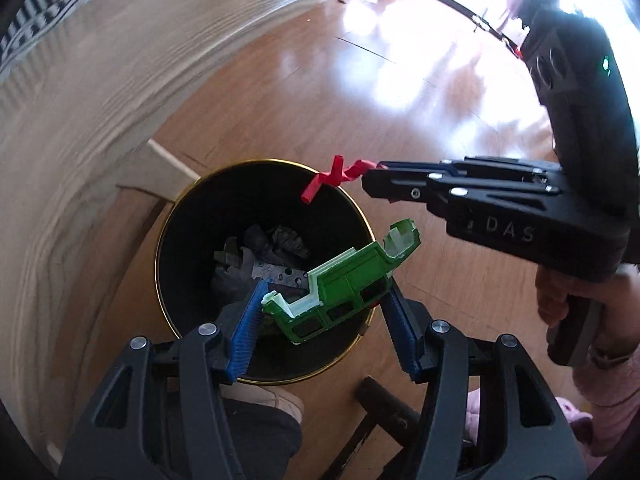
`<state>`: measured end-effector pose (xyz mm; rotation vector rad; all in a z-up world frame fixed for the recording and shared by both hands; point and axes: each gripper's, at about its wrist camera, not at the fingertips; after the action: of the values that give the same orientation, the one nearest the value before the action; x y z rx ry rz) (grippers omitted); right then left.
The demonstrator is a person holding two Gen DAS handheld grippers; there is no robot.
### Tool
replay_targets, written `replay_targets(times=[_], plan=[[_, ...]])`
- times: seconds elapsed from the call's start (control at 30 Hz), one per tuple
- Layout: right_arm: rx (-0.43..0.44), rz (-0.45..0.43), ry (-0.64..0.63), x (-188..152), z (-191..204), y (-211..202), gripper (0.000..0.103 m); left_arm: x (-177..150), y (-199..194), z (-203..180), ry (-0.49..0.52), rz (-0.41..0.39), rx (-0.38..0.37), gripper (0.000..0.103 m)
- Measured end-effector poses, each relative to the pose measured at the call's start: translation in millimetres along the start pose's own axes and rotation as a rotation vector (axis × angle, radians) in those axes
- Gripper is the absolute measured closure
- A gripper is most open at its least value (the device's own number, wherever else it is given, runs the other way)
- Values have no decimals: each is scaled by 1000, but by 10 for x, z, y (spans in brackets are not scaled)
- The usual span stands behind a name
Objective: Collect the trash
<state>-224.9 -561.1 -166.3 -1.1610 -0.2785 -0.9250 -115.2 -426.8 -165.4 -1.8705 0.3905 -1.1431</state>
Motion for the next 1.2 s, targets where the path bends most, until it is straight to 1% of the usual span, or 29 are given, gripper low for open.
replay_targets(times=[0.03, 0.1, 0.17, 0.2, 0.27, 0.4, 0.53, 0.57, 0.6, 0.63, 0.67, 0.7, 0.83, 0.9, 0.93, 0.97, 1.03, 1.07, 1.1, 1.13, 1.17, 1.2], plan=[[2, 5, -1, 10, 24, 28, 91, -24, 7, -64, -14, 1, -12, 47], [8, 16, -1, 43, 55, 125, 91, -22, 21, -63, -25, -2, -47, 47], [6, 22, 7, 81, 27, 179, 91, -33, 52, -75, -16, 1, -46, 47], [4, 25, 12, 91, -3, 195, 91, -43, 71, -71, -23, 6, -56, 47], [0, 30, 16, 107, -35, 210, 91, -51, 96, -29, -28, 9, -50, 47], [-5, 30, 24, 131, 0, 231, 91, -51, 114, 13, -41, 17, -52, 47], [7, 29, 34, 166, 43, 208, 91, -52, 168, 32, -41, 27, -53, 47], [12, 31, 39, 186, 49, 205, 90, -49, 178, 17, -33, 28, -50, 45], [21, 35, 48, 201, 52, 205, 89, -45, 174, -13, -24, 30, -42, 34], [20, 35, 56, 214, 51, 199, 73, -41, 166, -43, -7, 15, -2, 13], [3, 15, 64, 235, 42, 160, 28, -34, 140, -66, 4, -3, 29, 5], [-16, -15, 73, 257, 23, 104, 8, -23, 105, -86, 16, -26, 55, 6], [-61, -77, 104, 341, -111, -83, 6, -6, 54, -86, 8, -45, 98, 6], [-146, -138, 73, 382, -158, -244, 6, 43, -110, -89, -16, -93, 113, 6], [-182, -169, 53, 402, -166, -315, 6, 87, -214, -90, -28, -127, 114, 6], [-208, -187, 41, 419, -184, -355, 6, 161, -378, -73, -48, -178, 122, 6], [-264, -201, 30, 448, -204, -403, 6, 308, -731, 31, -108, -277, 153, 6], [-318, -211, 21, 472, -198, -418, 6, 359, -890, 101, -136, -314, 173, 6], [-354, -228, 3, 490, -173, -420, 6, 408, -1052, 193, -163, -353, 198, 6], [-389, -267, -34, 526, -81, -441, 6, 462, -1279, 349, -197, -403, 240, 6], [-389, -290, -50, 560, -7, -447, 6, 487, -1416, 459, -216, -429, 270, 6], [-376, -306, -57, 610, 88, -454, 7, 507, -1605, 631, -239, -456, 324, 6]])
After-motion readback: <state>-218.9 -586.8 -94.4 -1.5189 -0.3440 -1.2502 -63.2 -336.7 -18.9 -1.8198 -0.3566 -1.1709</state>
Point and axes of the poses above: each gripper's, at about its wrist camera, not at the fingertips, and y roughly the way its jaws point, z to its left, x to its top, and after that the axes turned 14 degrees about -z, right-handed
